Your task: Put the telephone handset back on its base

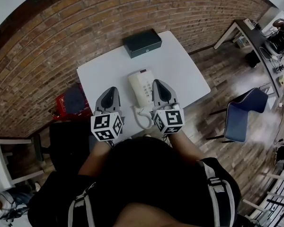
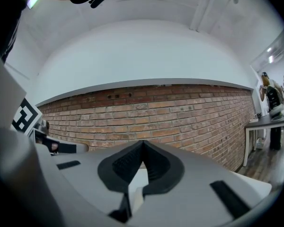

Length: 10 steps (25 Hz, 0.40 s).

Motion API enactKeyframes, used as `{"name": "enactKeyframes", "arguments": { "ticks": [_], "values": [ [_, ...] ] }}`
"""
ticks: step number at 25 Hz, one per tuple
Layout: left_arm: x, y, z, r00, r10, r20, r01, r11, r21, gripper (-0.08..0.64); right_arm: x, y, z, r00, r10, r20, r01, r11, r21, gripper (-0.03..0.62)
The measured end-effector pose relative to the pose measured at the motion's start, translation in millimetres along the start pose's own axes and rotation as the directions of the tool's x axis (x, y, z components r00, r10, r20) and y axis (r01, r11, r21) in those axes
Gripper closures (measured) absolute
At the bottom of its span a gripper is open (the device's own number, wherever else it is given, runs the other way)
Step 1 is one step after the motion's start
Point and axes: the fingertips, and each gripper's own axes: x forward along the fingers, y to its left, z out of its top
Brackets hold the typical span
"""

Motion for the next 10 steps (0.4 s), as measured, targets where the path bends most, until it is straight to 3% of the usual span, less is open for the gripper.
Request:
{"name": "enactKeyframes", "arguments": {
  "ticks": [10],
  "values": [
    [1,4,-1,1.0,-0.008,-0.003,0.008,1.0,-0.003,0.548,1,5,-12,0.999,0.01,-0.04,-0.01,1.0,0.005,0.595]
  ]
}}
